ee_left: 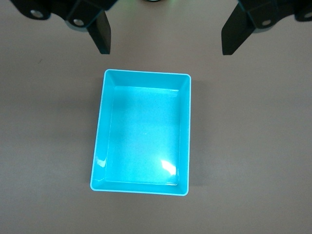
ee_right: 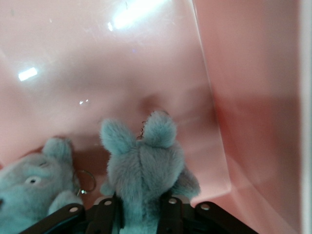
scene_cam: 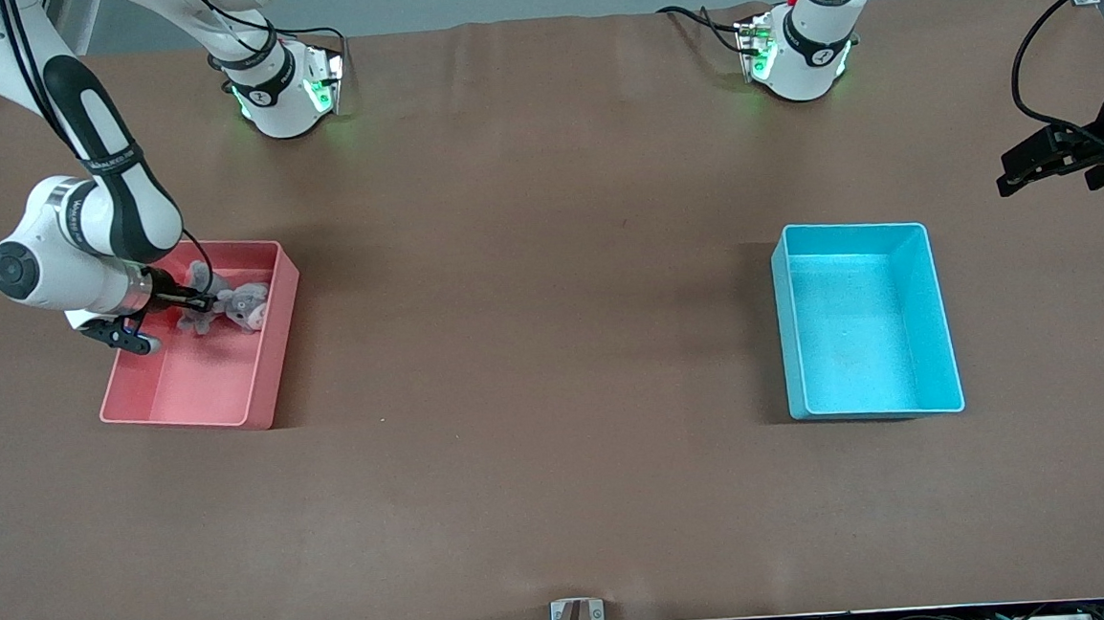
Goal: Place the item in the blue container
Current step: 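Close the right gripper on the grey plush toy and lift it, then set the toy on the table center while the left gripper approaches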
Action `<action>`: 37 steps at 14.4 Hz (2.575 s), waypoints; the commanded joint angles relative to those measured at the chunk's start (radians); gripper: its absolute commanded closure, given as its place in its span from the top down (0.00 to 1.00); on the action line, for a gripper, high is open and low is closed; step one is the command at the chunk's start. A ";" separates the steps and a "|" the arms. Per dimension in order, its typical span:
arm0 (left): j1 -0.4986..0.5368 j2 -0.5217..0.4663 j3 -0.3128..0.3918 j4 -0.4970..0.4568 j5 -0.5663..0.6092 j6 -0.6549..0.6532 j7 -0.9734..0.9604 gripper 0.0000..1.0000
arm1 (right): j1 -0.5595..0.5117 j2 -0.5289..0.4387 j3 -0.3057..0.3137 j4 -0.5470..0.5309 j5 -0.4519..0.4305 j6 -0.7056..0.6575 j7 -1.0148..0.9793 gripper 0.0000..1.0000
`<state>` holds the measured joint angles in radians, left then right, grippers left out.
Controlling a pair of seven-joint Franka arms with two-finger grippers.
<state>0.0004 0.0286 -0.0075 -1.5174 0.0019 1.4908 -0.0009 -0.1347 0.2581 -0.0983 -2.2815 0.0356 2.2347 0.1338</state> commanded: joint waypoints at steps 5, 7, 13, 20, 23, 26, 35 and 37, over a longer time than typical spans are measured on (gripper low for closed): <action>0.000 -0.007 -0.003 0.006 -0.002 0.002 0.007 1.00 | 0.013 0.009 0.011 0.313 0.009 -0.360 0.010 0.03; 0.001 -0.007 -0.003 0.006 -0.002 0.002 0.007 1.00 | 0.038 0.009 0.012 0.384 0.009 -0.453 0.061 0.03; 0.004 -0.007 -0.002 0.006 -0.002 0.009 0.012 1.00 | 0.233 0.009 0.014 0.481 0.088 -0.566 0.415 0.03; -0.003 0.014 -0.002 0.005 0.007 0.071 0.013 1.00 | 0.499 0.067 0.014 0.481 0.205 -0.341 0.793 0.03; -0.031 0.014 -0.029 0.003 0.010 0.071 0.012 1.00 | 0.639 0.147 0.014 0.485 0.222 -0.166 0.998 0.03; -0.037 0.043 -0.055 0.002 -0.002 0.069 0.013 1.00 | 0.756 0.272 0.014 0.574 0.221 -0.064 1.208 0.03; -0.031 0.143 -0.072 0.000 0.001 0.066 0.013 1.00 | 0.932 0.478 0.012 0.771 0.207 0.042 1.514 0.05; -0.034 0.143 -0.074 -0.010 -0.007 0.065 0.007 1.00 | 0.934 0.486 0.012 0.769 0.205 0.068 1.515 0.15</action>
<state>-0.0374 0.1755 -0.0769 -1.5257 0.0019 1.5561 0.0005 0.7877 0.7260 -0.0738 -1.5293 0.2381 2.2826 1.6292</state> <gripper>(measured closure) 0.000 0.780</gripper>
